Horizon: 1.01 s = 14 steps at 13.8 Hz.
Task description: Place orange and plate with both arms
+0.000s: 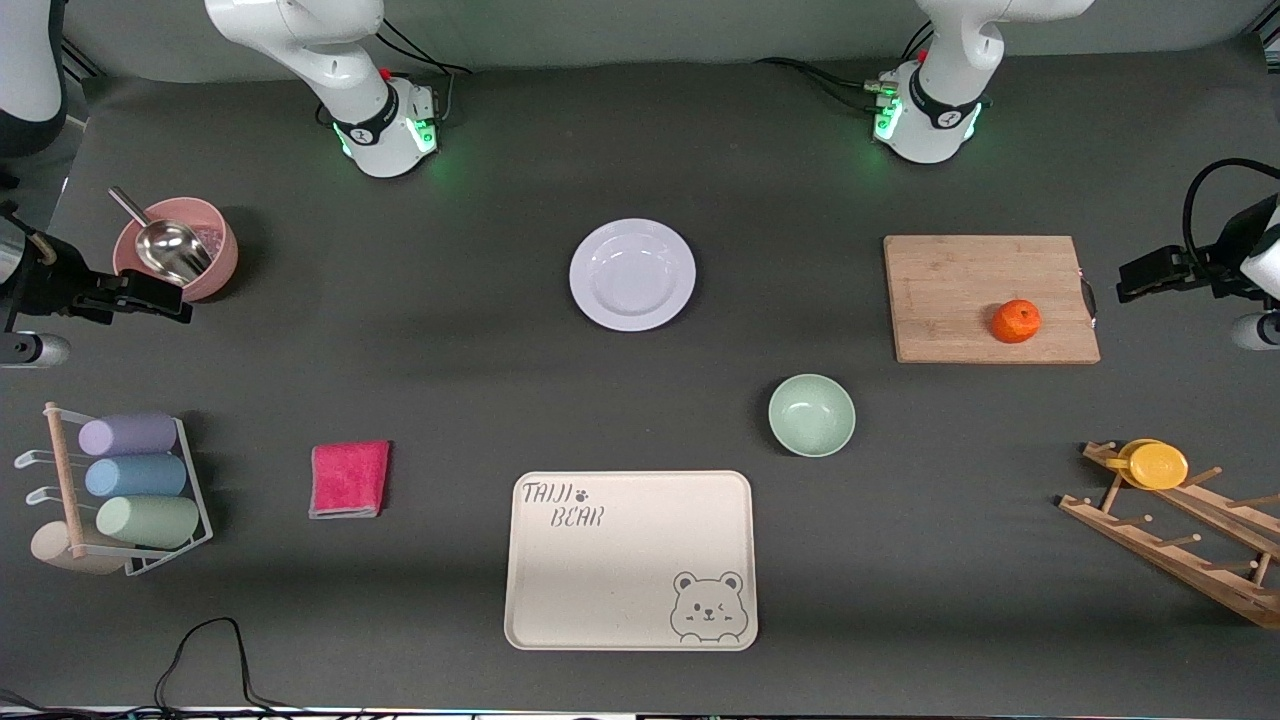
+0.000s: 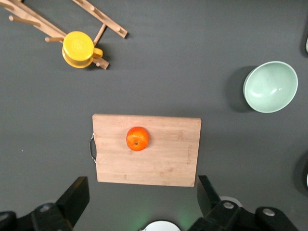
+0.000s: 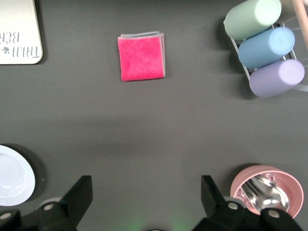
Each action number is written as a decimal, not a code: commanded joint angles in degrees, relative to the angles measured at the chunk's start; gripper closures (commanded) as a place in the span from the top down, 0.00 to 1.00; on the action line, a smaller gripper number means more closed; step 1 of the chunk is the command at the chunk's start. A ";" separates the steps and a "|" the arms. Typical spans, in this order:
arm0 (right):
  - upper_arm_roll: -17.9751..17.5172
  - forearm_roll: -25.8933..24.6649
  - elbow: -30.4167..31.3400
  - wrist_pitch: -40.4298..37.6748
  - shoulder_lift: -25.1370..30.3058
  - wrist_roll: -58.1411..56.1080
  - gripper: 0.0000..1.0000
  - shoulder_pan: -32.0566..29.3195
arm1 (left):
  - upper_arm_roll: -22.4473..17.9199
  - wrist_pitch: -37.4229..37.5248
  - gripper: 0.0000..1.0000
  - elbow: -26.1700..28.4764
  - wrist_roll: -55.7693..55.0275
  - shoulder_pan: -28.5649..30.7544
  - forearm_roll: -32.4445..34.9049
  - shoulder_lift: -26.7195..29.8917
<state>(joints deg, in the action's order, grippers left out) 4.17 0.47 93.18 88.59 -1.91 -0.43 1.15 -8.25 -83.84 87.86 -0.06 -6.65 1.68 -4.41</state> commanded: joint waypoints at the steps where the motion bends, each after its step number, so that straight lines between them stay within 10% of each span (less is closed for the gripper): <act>1: -1.96 -0.65 9.36 2.63 8.57 5.34 1.00 0.08 | -0.54 1.67 1.00 -0.33 -0.29 0.58 0.79 0.54; 14: -11.20 5.85 27.84 6.42 25.64 14.15 1.00 2.98 | -1.42 -2.45 1.00 20.91 4.71 12.25 4.21 18.10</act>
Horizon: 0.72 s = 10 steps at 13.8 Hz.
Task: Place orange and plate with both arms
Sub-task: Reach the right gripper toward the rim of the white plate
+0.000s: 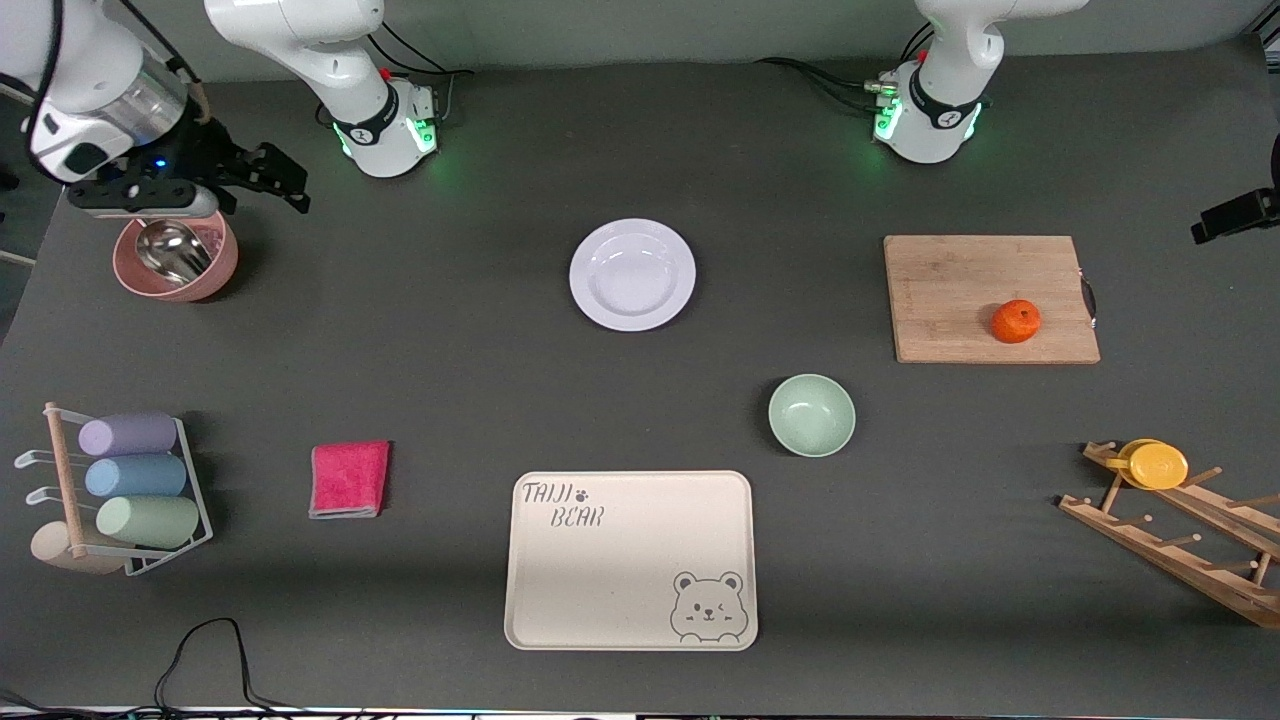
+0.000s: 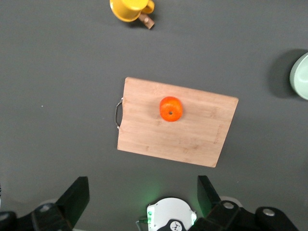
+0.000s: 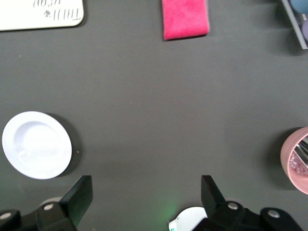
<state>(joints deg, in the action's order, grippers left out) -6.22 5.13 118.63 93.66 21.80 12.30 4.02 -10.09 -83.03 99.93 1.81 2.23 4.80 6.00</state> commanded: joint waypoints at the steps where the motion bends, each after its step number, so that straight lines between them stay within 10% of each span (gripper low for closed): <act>1: -0.81 3.98 2.75 1.17 2.11 0.62 1.00 0.11 | 0.42 -4.50 1.00 11.49 4.42 5.04 1.17 10.06; 10: -0.38 31.21 19.77 9.59 4.04 -12.81 1.00 0.03 | 0.51 -4.16 1.00 15.30 5.05 7.35 3.20 13.51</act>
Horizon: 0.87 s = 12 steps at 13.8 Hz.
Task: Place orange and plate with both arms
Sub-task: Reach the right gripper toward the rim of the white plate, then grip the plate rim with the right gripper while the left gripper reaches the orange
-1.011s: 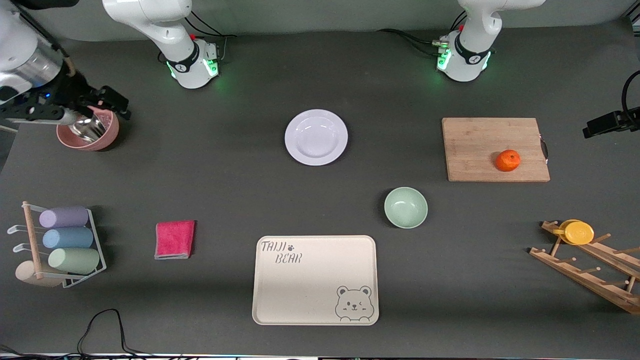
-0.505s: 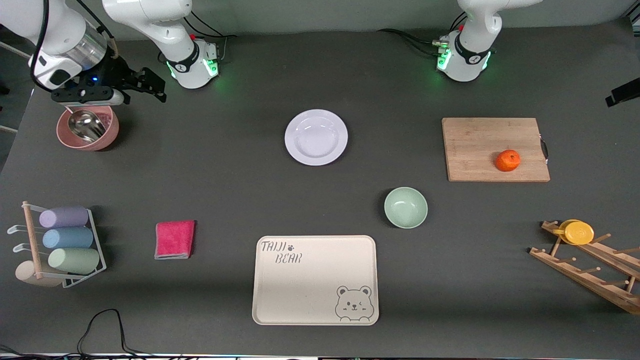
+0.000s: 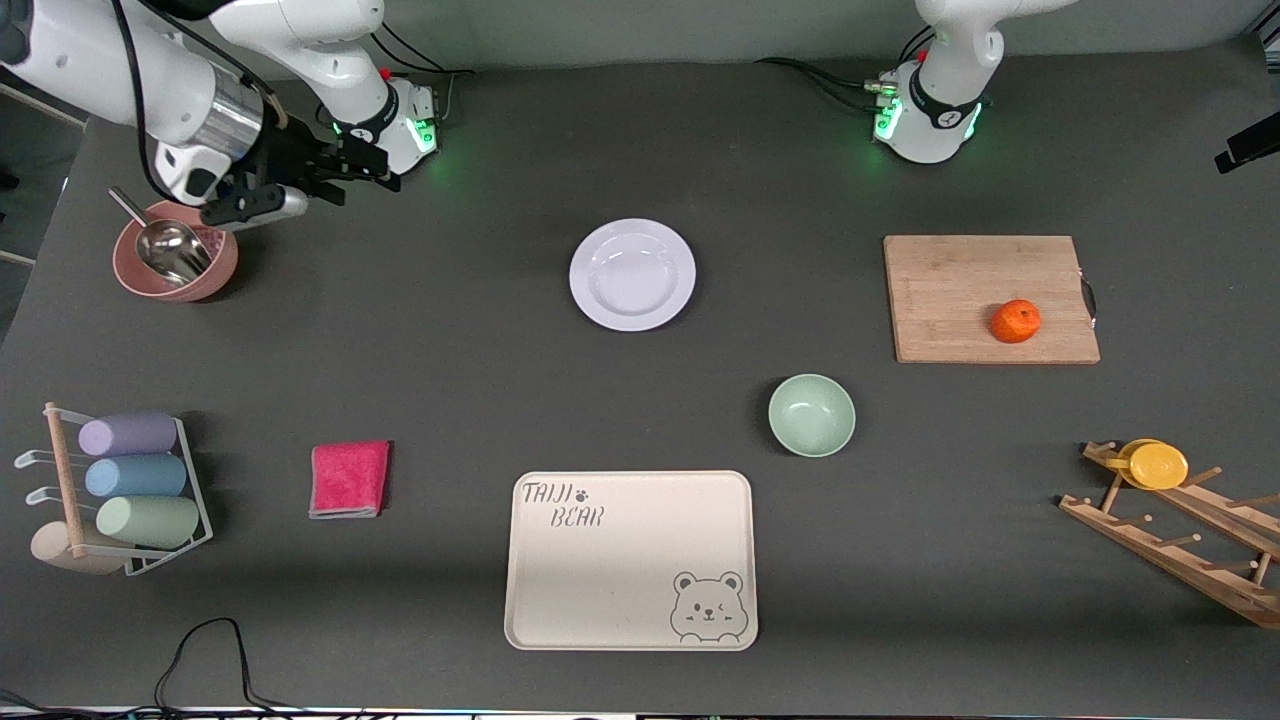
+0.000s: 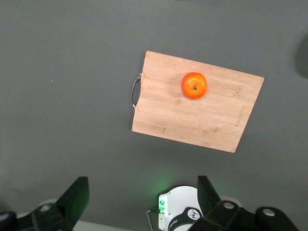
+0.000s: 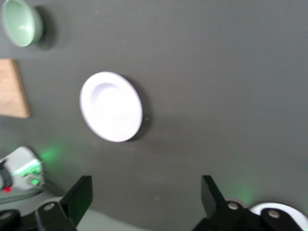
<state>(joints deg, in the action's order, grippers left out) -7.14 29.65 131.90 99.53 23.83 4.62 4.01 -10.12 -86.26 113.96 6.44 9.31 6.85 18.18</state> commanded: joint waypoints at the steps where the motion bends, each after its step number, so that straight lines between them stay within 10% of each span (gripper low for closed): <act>1: 0.72 10.30 9.75 5.92 2.01 -8.71 1.00 0.03 | 0.54 -0.93 1.00 1.26 0.41 0.27 1.15 1.42; 6: 0.72 31.22 21.81 15.34 -3.33 -31.73 1.00 0.12 | 0.62 -2.95 1.00 4.94 -0.11 0.18 1.15 2.39; 12: 0.72 52.32 23.58 16.31 -21.78 -62.06 1.00 0.21 | 7.37 -23.65 1.00 24.61 -10.19 -0.52 1.15 4.60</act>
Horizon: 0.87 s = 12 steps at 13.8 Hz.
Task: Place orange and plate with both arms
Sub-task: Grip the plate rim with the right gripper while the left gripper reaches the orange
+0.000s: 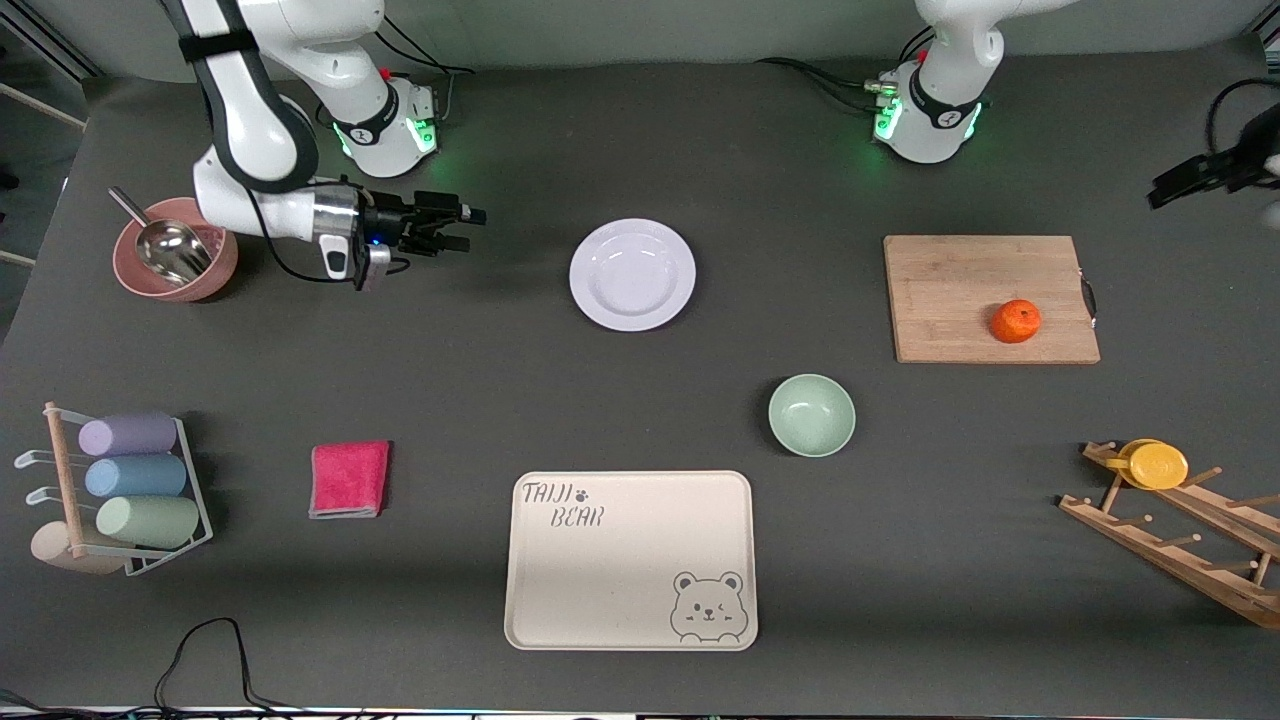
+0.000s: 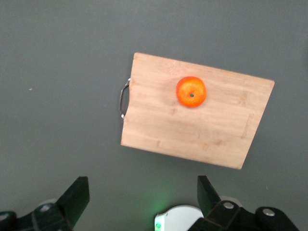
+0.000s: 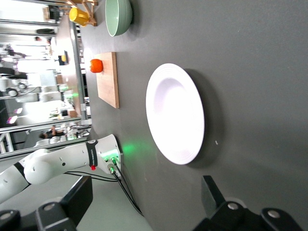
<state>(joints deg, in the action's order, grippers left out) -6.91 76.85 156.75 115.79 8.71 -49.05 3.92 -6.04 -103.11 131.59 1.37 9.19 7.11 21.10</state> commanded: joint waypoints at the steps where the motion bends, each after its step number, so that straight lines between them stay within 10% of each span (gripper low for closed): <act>1: 0.49 8.02 -1.28 -0.04 -9.12 -11.99 1.00 0.30 | 4.45 -10.15 1.00 9.27 -5.93 -0.41 0.88 0.79; 12: 0.67 18.86 -3.38 -0.66 -26.19 -22.93 1.00 0.83 | 4.72 -50.50 1.00 21.86 -5.94 -3.39 0.36 -21.26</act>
<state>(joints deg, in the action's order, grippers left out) -6.81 93.90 154.63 115.71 -15.09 -70.26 4.23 -0.84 -149.42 153.43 -3.63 6.60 7.11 3.65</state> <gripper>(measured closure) 0.000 0.000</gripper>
